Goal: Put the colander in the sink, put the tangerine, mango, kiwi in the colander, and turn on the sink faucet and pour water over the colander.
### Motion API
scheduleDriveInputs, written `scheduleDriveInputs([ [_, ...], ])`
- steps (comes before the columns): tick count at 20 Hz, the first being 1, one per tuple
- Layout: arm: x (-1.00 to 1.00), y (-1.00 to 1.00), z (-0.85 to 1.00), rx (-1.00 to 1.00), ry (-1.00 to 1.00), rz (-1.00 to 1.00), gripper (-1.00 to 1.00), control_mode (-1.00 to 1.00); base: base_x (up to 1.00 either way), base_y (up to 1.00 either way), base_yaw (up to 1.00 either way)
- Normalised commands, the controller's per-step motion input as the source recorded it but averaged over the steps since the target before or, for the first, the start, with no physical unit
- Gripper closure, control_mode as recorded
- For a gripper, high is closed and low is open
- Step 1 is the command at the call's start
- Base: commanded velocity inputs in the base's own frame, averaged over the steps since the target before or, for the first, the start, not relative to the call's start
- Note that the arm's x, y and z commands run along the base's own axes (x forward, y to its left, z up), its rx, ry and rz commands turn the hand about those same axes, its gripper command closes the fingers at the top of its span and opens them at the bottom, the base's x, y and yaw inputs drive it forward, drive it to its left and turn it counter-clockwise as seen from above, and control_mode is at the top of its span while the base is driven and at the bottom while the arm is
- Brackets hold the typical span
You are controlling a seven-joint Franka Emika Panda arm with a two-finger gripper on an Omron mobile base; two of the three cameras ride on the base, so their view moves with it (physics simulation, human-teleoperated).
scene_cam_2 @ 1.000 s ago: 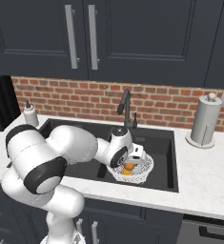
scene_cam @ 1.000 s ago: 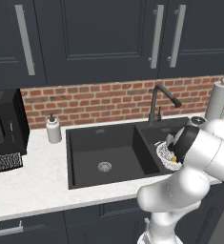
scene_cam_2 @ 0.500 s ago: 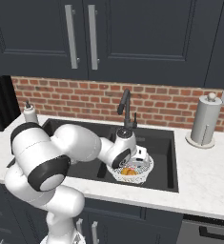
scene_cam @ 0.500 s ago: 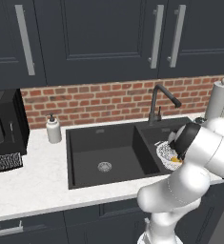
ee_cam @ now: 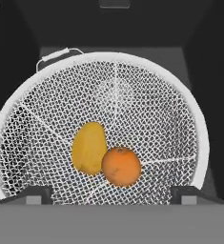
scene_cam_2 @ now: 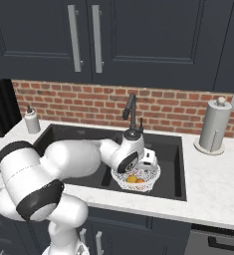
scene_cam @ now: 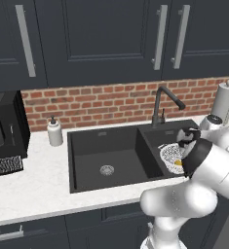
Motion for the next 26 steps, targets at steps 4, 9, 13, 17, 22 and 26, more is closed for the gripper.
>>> scheduleDriveInputs([
  [4,-0.67,0.00,1.00,0.02,-0.11,0.00,-1.00,-1.00,0.00,0.00,0.00],
  [9,-0.56,0.00,1.00,0.05,-0.04,0.00,-1.00,-1.00,0.00,0.00,0.00],
  [13,-0.44,0.04,1.00,0.10,0.01,0.00,-1.00,-1.00,0.00,0.00,0.00],
  [17,-0.58,0.34,0.90,0.11,0.10,0.00,-1.00,-1.00,0.00,0.00,0.00],
  [22,-0.63,0.64,0.40,0.06,0.11,0.00,-1.00,-1.00,0.00,0.00,0.00],
  [26,-0.45,0.82,0.03,0.00,0.10,0.00,-1.00,-1.00,0.00,0.00,0.00],
])
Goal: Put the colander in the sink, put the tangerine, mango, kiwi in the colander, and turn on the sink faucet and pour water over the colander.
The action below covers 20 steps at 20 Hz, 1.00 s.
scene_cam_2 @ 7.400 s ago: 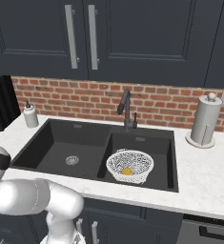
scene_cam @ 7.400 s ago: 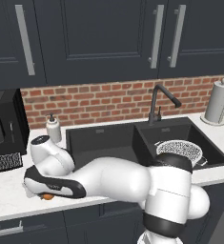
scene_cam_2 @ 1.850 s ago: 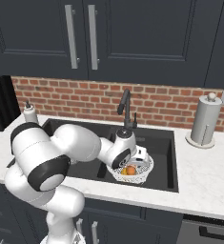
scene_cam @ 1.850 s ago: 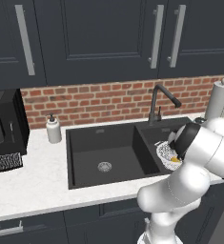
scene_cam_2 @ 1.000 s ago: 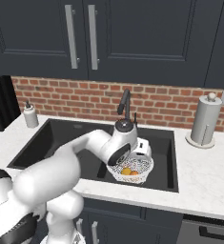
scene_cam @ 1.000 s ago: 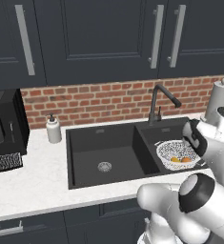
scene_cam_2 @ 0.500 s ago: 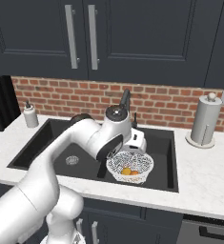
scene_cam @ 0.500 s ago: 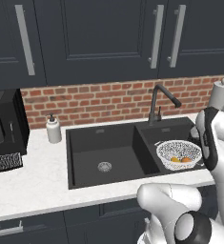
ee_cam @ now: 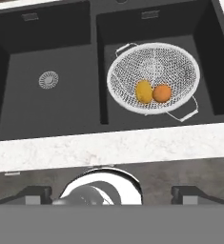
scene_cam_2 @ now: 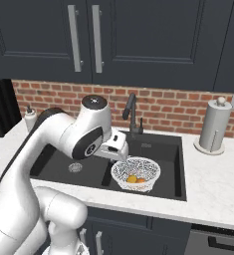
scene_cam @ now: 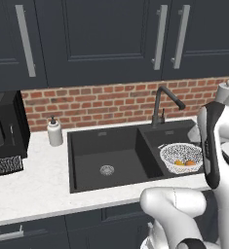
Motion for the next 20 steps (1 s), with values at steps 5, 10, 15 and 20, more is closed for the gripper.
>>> scheduleDriveInputs([
  [5,-0.33,0.34,0.00,0.00,0.00,0.00,-1.00,-1.00,0.00,0.00,0.00],
  [10,-0.07,0.03,0.00,0.00,0.00,0.00,-1.00,1.00,0.00,-0.04,0.00],
  [15,0.00,0.00,0.00,0.00,0.00,0.00,-1.00,1.00,0.00,-0.75,0.00],
  [20,0.00,0.00,0.00,0.00,0.00,0.00,-1.00,1.00,0.00,-0.94,0.00],
])
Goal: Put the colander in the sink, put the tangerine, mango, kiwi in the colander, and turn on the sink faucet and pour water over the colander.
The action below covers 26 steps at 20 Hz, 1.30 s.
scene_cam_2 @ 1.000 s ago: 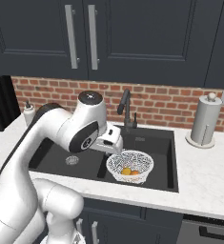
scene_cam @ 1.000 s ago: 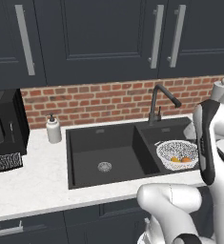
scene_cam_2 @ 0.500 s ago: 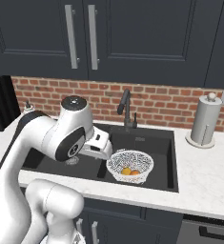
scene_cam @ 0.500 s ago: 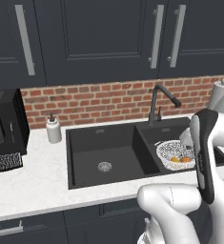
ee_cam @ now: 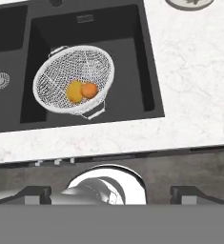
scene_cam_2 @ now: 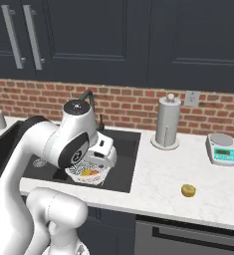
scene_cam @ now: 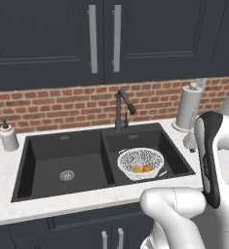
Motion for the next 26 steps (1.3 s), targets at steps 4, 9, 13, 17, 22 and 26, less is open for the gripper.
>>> scheduleDriveInputs([
  [4,0.00,0.00,0.00,0.00,0.00,0.00,-1.00,1.00,0.04,-0.44,0.00],
  [9,0.00,0.00,0.00,0.00,0.00,0.00,-1.00,1.00,0.10,-0.11,0.00],
  [13,0.00,0.00,0.00,0.00,0.00,0.00,-1.00,1.00,0.39,-0.10,0.00],
  [17,0.00,0.00,0.00,0.00,0.00,0.00,-1.00,1.00,0.61,-0.08,0.00],
  [22,0.00,0.00,0.00,0.00,0.00,0.00,-1.00,1.00,0.66,-0.02,0.00],
  [26,0.00,0.00,0.00,0.00,0.00,0.00,-1.00,1.00,0.53,-0.03,0.00],
])
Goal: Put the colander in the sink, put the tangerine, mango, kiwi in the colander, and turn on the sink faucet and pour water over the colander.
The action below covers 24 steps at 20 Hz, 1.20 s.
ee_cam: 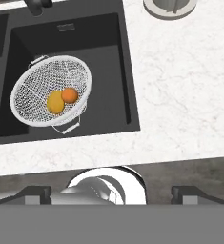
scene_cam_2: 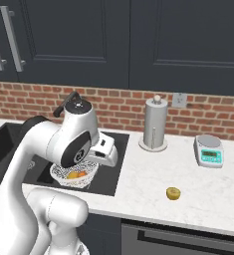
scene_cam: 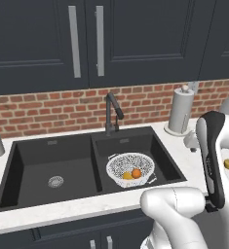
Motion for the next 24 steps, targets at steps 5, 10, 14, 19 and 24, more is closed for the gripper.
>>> scheduleDriveInputs([
  [5,0.00,0.00,0.00,0.00,0.00,0.00,-1.00,1.00,0.37,-0.06,0.00],
  [10,0.37,-0.34,0.00,0.00,0.00,0.00,-1.00,-1.00,0.08,-0.03,0.00],
  [14,0.53,-0.62,-0.02,0.00,0.00,0.00,-1.00,-1.00,0.00,0.00,0.00],
  [19,0.31,-0.74,-0.15,0.00,0.00,0.00,-1.00,-1.00,0.00,0.00,0.00],
  [24,0.11,-0.96,-0.32,0.00,0.00,0.00,-1.00,-1.00,0.00,0.00,0.00],
])
